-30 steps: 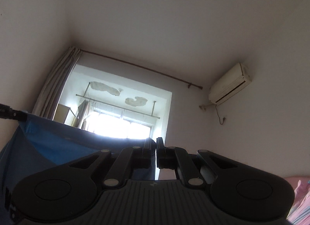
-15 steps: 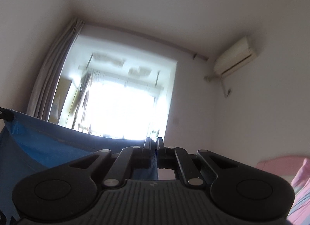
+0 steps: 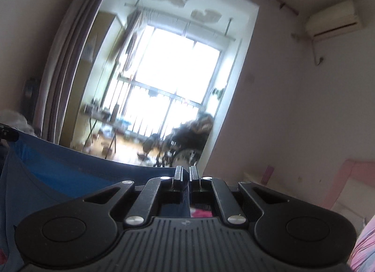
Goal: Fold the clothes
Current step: 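Hold the T-shirt high with both grippers and shake it out, then lay the T-shirt flat on the bed and open both grippers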
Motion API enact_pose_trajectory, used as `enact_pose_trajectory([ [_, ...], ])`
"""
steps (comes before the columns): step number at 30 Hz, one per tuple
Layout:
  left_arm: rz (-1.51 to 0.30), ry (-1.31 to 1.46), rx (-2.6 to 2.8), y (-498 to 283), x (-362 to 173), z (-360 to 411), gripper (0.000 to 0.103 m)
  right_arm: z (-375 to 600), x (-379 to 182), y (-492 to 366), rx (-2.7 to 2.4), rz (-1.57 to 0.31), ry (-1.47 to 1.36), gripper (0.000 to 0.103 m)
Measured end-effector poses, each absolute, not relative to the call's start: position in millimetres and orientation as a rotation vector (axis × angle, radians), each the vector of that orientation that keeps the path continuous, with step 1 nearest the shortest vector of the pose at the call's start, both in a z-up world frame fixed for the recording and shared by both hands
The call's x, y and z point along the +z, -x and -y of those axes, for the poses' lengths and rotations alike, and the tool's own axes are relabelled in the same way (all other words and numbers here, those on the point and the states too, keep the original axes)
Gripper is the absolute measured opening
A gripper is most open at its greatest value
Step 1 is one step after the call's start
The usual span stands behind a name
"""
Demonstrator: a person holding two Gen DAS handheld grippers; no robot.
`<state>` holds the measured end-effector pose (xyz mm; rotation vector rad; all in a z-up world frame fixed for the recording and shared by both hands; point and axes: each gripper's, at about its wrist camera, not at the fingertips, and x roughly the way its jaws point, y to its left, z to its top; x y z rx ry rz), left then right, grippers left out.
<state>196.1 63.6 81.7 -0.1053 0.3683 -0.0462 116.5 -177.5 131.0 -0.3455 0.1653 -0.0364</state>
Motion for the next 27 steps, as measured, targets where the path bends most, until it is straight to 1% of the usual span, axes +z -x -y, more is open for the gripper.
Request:
enact_pose_trajectory([
  [6, -0.465, 0.047, 0.002, -231.8, 24.4, -64.0, 0.006, 165.2, 68.4, -187.9, -0.016, -0.319, 0.369, 0.005],
  [9, -0.493, 0.009, 0.018, -249.0, 7.3, -57.0, 0.006, 162.2, 42.9, -223.4, -0.013, -0.388, 0.361, 0.005],
  [13, -0.625, -0.004, -0.013, -281.6, -23.9, -48.4, 0.009, 166.4, 9.3, -272.1, 0.0, -0.48, 0.303, 0.005],
  [14, -0.674, -0.004, -0.025, -290.9, -33.7, -47.0, 0.015, 169.9, -1.4, -285.1, 0.017, -0.518, 0.255, 0.005],
  [15, -0.714, 0.011, -0.038, -297.9, -42.9, -47.4, 0.03, 176.2, -12.5, -295.2, 0.037, -0.573, 0.19, 0.006],
  [16, -0.756, 0.028, -0.051, -304.9, -51.9, -48.0, 0.038, 183.0, -23.7, -304.8, 0.058, -0.632, 0.122, 0.009],
  [17, -0.804, 0.054, -0.064, -310.4, -60.2, -49.7, 0.044, 188.2, -37.8, -312.0, 0.068, -0.698, 0.058, 0.016],
  [18, -0.843, 0.085, -0.073, -313.9, -67.9, -51.7, 0.044, 193.0, -52.4, -318.7, 0.076, -0.766, -0.005, 0.021],
  [20, -0.859, 0.117, -0.078, -312.3, -67.3, -57.1, 0.048, 202.7, -70.7, -323.6, 0.076, -0.843, -0.082, 0.044],
  [22, -0.839, 0.133, -0.081, -305.2, -58.8, -62.7, 0.051, 210.1, -74.7, -318.7, 0.087, -0.84, -0.11, 0.053],
  [25, -0.81, 0.157, -0.084, -294.6, -46.0, -71.1, 0.055, 223.4, -63.5, -306.4, 0.109, -0.787, -0.146, 0.057],
  [27, -0.79, 0.173, -0.087, -287.5, -37.5, -76.7, 0.058, 239.0, -52.2, -290.4, 0.129, -0.748, -0.201, 0.064],
])
